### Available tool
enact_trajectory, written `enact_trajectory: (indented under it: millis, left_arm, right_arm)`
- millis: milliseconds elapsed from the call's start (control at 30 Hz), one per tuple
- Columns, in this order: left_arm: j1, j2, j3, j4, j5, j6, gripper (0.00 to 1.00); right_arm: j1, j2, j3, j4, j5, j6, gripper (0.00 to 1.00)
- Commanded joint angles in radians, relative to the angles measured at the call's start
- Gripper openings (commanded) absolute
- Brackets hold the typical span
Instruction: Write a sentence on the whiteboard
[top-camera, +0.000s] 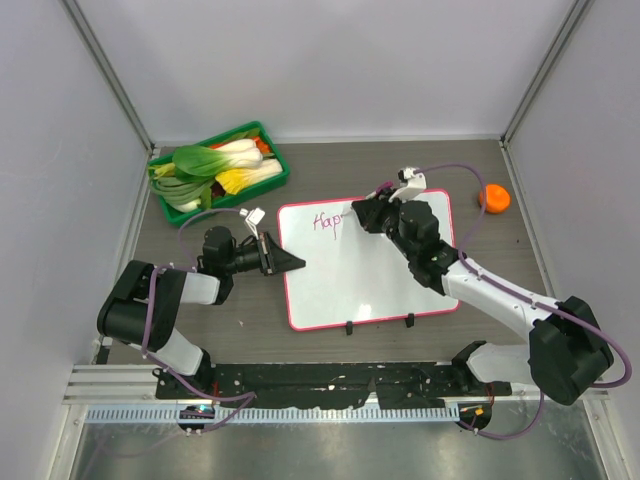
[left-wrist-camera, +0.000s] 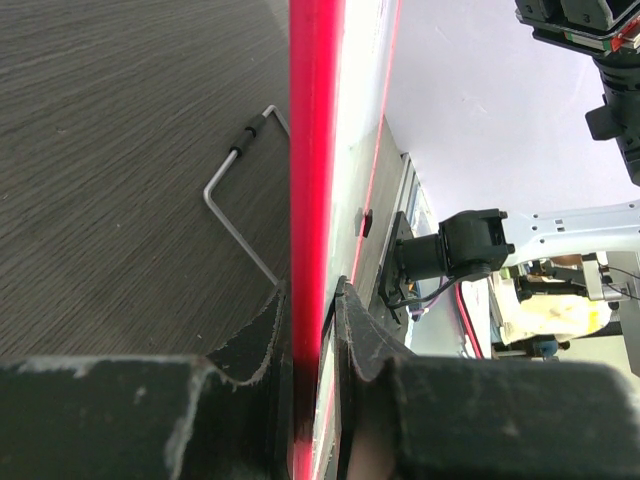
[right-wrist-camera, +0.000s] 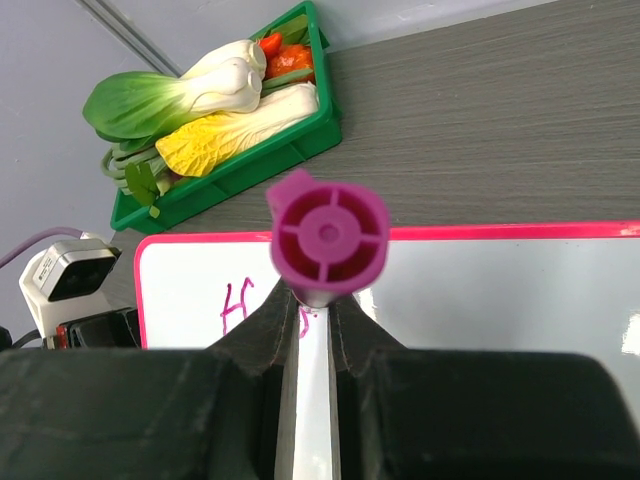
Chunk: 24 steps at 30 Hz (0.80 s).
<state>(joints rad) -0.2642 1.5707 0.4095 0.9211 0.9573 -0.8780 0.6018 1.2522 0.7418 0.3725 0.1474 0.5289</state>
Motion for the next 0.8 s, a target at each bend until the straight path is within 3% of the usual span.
enact_trajectory:
  millis: [0, 767]
  left_arm:
    - [-0.023, 0.035, -0.011, -0.14, -0.101, 0.131, 0.0]
    - [-0.023, 0.032, -0.008, -0.149, -0.106, 0.136, 0.0]
  right_arm:
    - [-0.004, -0.03, -0.021, -0.003, 0.012, -0.014, 0.01]
    - [-0.004, -0.109, -0.113, -0.04, -0.061, -0.009, 0.01]
